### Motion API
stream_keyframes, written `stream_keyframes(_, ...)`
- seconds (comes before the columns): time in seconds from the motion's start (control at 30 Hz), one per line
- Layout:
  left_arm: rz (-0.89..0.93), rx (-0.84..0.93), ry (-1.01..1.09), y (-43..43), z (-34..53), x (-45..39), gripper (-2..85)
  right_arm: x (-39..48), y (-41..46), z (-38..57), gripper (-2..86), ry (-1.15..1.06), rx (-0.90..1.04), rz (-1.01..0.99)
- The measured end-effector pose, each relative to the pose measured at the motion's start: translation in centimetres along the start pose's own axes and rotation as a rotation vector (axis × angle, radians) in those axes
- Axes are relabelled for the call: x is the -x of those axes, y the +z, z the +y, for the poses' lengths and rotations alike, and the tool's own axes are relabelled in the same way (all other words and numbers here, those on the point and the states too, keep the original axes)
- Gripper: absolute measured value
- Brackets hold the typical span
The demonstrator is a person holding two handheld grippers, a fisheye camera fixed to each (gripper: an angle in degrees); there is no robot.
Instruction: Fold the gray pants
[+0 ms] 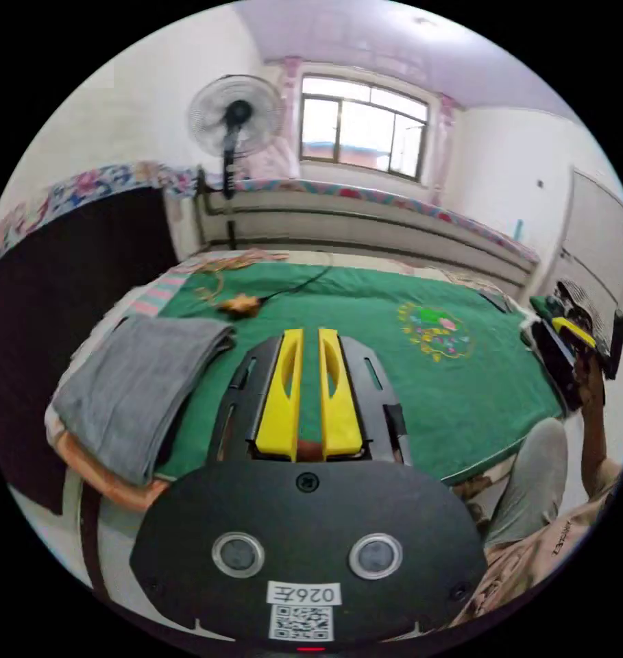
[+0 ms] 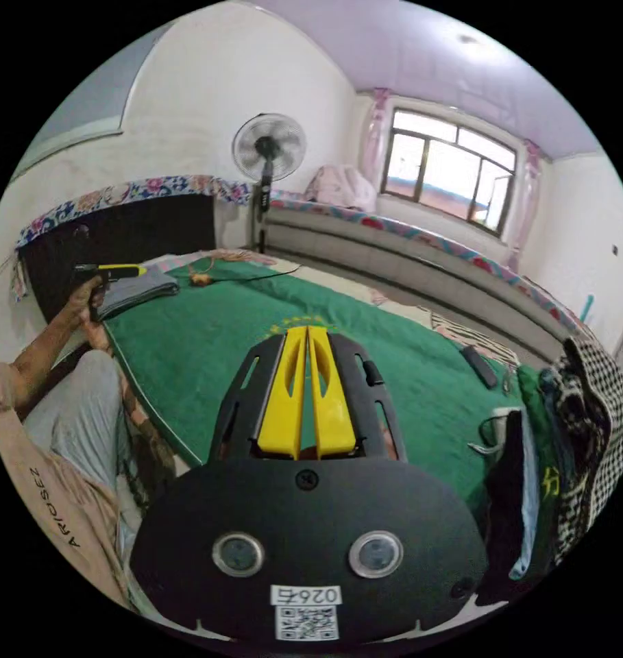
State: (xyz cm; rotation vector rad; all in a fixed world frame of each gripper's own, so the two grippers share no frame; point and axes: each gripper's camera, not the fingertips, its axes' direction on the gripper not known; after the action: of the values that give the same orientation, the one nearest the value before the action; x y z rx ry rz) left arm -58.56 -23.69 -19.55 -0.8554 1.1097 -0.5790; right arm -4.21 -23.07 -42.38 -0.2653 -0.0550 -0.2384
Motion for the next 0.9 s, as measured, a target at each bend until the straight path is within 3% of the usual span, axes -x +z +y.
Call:
stream_keyframes(0.2, -0.072, -0.182, -0.503, -7.9, 8.7, 21.3, 13.1, 13.9, 10.9, -12.3, -0.6, -0.187, 0.062, -0.310)
stream_keyframes(0.37, 0.021, -0.188, -0.717, -8.6, 12.4, 31.9, 16.7, 26.8, 18.2, -19.6, 2.6, -0.308, 0.132, -0.598)
stream_keyframes(0.53, 0.083, -0.108, -0.637, -7.8, 10.8, 36.5, 14.4, 40.7, 23.3, -24.7, 3.7, -0.508, 0.182, -0.663)
stream_keyframes(0.6, 0.027, -0.100, -0.580, -8.6, 9.5, 37.6, 13.7, 44.7, 24.3, -25.9, 5.2, -0.577, 0.174, -0.658)
stream_keyframes(0.73, -0.083, -0.078, -0.462, -9.8, 7.7, 38.9, 15.3, 52.8, 25.3, -27.1, 11.1, -0.787, 0.096, -0.551)
stream_keyframes(0.9, -0.033, -0.075, -0.425, -10.8, 6.2, 42.0, 17.6, 59.9, 26.4, -26.2, 11.7, -1.041, 0.017, -0.426)
